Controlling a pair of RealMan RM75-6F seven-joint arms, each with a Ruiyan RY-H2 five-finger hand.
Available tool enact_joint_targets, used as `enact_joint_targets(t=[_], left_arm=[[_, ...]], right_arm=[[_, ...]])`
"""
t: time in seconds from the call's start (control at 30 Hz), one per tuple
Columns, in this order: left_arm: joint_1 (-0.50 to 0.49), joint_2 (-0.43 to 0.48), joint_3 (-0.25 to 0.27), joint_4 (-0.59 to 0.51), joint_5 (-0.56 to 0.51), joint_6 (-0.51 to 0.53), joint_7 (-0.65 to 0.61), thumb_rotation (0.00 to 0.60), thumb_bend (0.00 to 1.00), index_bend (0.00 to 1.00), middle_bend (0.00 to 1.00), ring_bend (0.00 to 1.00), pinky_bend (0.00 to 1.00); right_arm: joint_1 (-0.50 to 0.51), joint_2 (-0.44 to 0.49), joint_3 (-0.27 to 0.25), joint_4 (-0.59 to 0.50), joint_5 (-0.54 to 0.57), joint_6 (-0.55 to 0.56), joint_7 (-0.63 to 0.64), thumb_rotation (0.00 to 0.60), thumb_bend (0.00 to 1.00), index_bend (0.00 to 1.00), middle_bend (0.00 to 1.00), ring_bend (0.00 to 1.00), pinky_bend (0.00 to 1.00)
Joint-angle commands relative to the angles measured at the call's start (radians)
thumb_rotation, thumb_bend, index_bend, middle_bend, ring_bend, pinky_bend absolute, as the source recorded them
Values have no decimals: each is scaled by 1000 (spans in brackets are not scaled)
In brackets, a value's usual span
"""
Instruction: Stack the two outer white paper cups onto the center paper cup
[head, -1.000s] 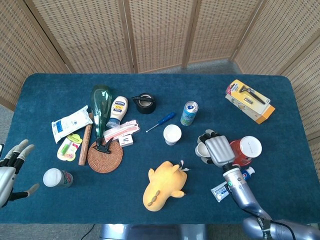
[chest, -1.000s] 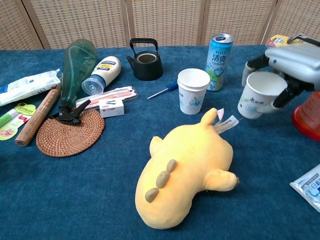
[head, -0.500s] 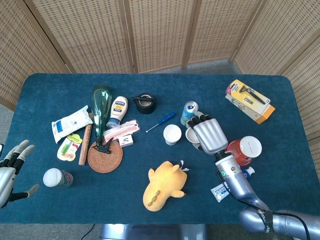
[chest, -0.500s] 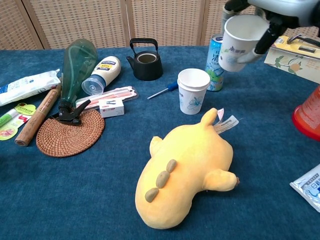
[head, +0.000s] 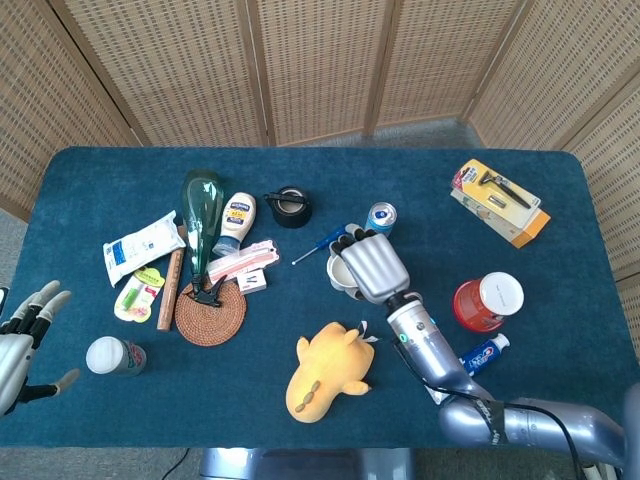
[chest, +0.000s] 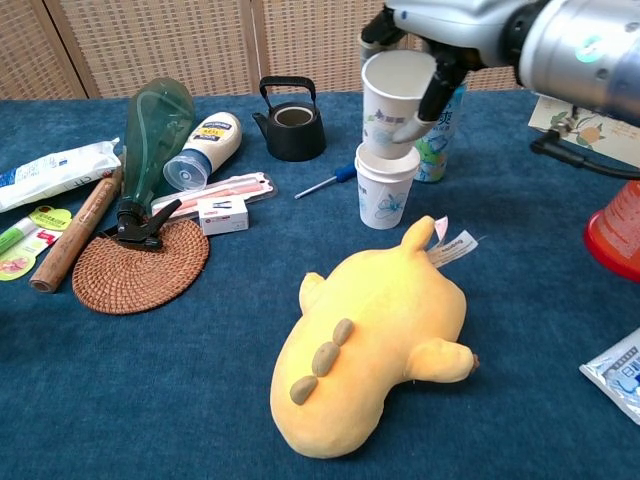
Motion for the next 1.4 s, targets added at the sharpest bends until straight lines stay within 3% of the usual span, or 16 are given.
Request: enact_joint_targets(t=[0.03,0.47,0.87,1.1,1.27,1.4], left_arm=[[-2,-2,-3,3,-8,-4,4,600,250,34,0,0,276],[-2,4,-8,8,-14,0,-6,600,249,34,0,0,277],[-4,-1,-10,5,-18,-7,1,600,250,35,0,0,278],[-4,-4,-7,3,-17,-11,3,600,250,34,0,0,278],[-4,-1,-9,4,-18,-10,-1,600,250,34,0,0,278],[-4,1,-10,4,-18,-9,-5,600,250,34,0,0,278]], right_arm=[[34,-22,12,28,21,-10,-20,600,192,420,450,226,451],[87,-43,-22,136,77,-27,-28,600,221,401,455,227,469],[78,-34,-53,125,85,-8,7,600,198,391,453,226,469],[81,-39,-74,132,94,-6,3,600,118,248,404,225,469],[78,-41,-77,123,84,4,20,600,45,129,285,201,469],[78,-34,-80,109,76,13,20,600,34,105,227,180,470]])
